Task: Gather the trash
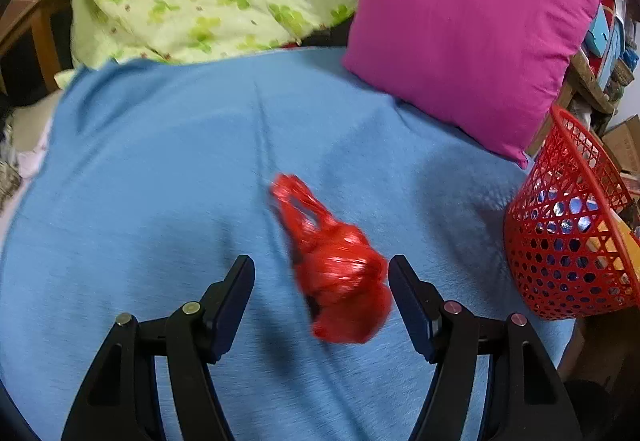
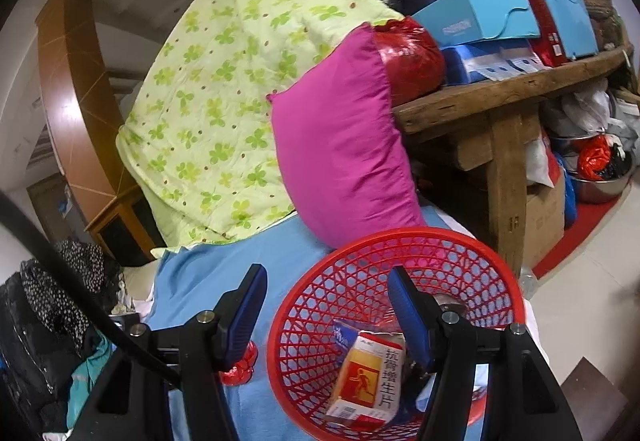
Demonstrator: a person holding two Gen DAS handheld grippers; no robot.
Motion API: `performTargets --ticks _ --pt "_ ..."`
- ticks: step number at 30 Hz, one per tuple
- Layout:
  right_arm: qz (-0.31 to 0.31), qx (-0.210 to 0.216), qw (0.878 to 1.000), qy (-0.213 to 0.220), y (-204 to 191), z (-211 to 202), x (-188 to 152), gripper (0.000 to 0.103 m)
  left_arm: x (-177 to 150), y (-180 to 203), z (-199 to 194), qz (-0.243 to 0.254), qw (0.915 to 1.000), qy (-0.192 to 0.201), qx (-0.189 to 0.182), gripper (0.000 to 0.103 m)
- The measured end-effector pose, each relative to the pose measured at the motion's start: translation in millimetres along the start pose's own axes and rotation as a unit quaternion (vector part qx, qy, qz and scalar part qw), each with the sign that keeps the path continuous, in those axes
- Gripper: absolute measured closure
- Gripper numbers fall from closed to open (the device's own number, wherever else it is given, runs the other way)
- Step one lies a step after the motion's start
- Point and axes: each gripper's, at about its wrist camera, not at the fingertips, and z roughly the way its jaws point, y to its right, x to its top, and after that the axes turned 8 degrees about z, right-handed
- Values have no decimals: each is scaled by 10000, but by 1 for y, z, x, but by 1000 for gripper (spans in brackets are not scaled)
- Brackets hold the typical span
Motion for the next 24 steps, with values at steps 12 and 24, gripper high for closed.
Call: performTargets --ticks 12,24 --pt "-111 -11 9999 77 -1 -11 -3 36 1 12 5 -160 9998 -36 -94 57" --pt "221 -131 9969 738 24 -68 22 36 71 121 -133 936 9810 1422 -933 54"
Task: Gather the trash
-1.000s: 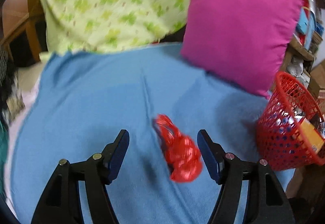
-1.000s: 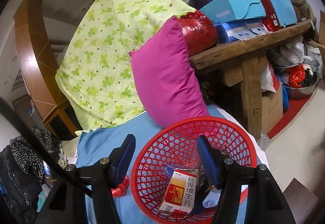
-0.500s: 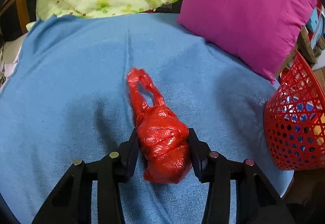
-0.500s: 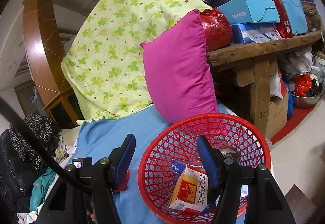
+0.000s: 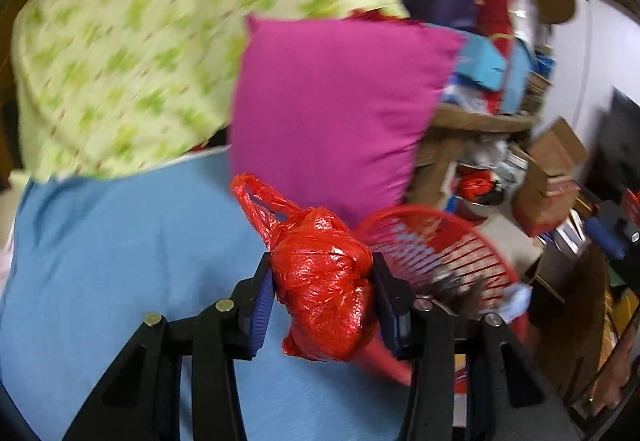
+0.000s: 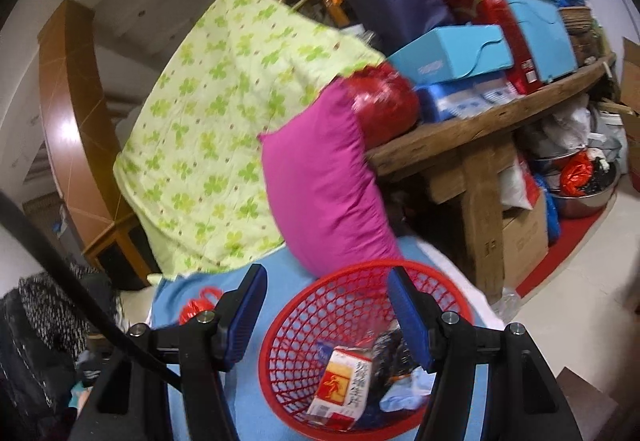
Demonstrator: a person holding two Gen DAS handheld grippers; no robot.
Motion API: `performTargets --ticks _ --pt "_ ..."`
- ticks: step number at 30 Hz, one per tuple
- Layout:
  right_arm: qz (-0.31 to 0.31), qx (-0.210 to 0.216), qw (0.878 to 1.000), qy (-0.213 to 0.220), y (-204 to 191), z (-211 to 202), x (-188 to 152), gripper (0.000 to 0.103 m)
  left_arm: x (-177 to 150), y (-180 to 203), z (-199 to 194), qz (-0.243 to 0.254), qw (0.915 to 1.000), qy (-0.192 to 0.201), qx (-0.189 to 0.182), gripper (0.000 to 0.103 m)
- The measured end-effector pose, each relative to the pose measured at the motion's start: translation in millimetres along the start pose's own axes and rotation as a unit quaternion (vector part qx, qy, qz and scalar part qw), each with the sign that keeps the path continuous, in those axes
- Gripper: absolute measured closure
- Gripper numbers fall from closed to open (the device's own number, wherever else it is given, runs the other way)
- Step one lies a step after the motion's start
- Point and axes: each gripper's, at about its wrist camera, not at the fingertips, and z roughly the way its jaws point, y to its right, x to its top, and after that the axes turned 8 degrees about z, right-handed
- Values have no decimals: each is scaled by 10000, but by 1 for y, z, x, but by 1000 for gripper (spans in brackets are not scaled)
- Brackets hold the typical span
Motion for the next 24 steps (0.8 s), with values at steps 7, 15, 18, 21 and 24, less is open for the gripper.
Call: performTargets --ticks 7,15,18,21,24 --pt "17 -38 9997 227 4 -28 11 36 23 41 3 445 9990 24 -79 38" --pt "29 129 9994 331 -5 -47 14 36 19 48 -42 464 9973 102 562 26" --pt "-61 132 9995 272 -15 -55 12 36 16 54 -65 595 9937 225 925 22" --pt "-127 64 9997 178 -22 -62 9 36 13 63 -90 744 9875 389 1331 17" --pt "-104 0 9999 -50 -27 -68 6 36 12 69 -112 797 9832 519 1556 12"
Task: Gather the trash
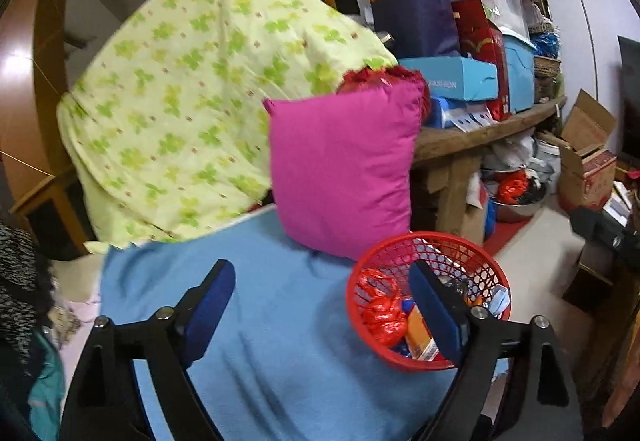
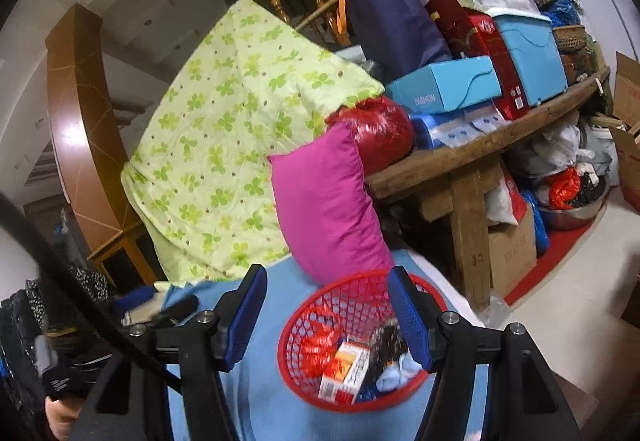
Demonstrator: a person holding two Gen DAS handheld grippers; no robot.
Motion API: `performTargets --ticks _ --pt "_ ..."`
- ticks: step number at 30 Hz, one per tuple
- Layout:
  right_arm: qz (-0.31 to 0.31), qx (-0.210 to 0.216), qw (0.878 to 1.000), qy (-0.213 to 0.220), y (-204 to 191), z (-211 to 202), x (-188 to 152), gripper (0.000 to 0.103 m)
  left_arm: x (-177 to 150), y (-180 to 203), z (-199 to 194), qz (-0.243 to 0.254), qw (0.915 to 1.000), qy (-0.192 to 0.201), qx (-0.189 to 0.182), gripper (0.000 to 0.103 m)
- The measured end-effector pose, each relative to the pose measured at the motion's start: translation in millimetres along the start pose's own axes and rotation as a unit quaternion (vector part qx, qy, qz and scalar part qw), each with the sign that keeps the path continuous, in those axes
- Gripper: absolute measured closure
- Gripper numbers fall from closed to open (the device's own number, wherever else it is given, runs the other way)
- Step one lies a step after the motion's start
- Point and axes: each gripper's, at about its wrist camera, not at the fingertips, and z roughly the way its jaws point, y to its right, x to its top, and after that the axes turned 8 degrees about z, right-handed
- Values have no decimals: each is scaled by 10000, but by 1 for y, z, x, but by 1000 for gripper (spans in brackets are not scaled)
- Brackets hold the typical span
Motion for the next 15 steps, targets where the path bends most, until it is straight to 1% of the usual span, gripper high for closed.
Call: performTargets --ticks 2,5,9,15 --pt "-16 -36 10000 -67 -3 -5 -3 36 1 -1 -16 22 9998 95 201 11" --pt "-126 -100 9998 -141 -8 -15 -11 36 3 -2 -36 108 9985 207 499 7" --pt "-263 -111 9991 -305 -16 -28 -23 36 2 -7 -59 71 9978 293 597 6" --pt "-459 -191 9982 -329 -31 -50 -38 36 -2 -13 -84 39 9964 314 784 5"
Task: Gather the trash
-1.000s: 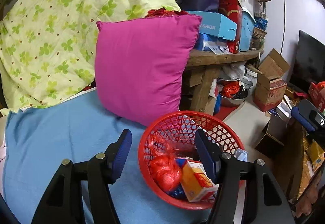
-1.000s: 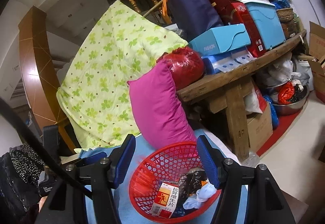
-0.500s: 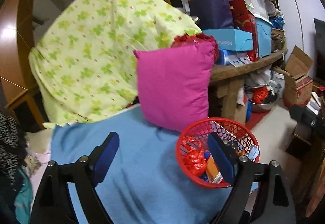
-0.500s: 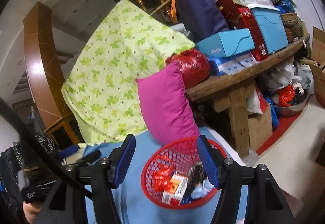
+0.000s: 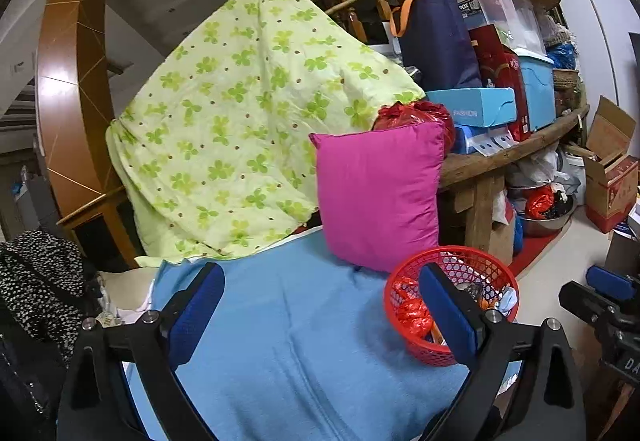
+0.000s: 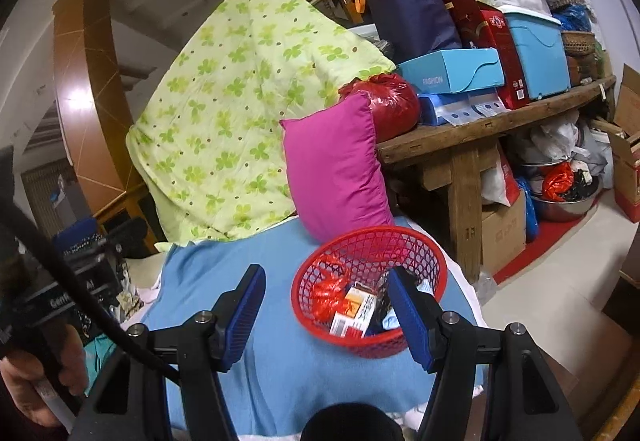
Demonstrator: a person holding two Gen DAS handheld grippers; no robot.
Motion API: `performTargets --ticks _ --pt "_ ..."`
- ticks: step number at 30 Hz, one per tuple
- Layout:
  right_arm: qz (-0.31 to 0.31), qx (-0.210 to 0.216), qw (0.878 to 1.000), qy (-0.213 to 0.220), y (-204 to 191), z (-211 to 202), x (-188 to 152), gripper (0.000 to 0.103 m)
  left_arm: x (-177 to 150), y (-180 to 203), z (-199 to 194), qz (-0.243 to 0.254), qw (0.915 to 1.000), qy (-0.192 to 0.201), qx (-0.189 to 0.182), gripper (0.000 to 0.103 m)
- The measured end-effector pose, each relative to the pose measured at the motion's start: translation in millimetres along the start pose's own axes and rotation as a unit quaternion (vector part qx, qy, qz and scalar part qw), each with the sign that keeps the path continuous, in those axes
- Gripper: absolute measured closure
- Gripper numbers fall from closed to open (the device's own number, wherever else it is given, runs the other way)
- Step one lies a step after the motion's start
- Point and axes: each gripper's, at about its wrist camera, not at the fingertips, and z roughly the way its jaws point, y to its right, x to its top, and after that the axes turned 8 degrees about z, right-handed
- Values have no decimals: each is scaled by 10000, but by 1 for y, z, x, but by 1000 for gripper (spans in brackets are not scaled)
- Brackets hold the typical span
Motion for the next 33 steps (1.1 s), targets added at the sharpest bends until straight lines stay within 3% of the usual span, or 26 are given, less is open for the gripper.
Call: performTargets --ticks 15,33 --pt "-364 -19 9991 226 -41 -34 -4 34 -5 -22 -40 -210 9995 82 226 4" --pt "-358 -33 9990 258 -46 -35 -4 34 -10 -32 -52 -327 9989 125 317 4"
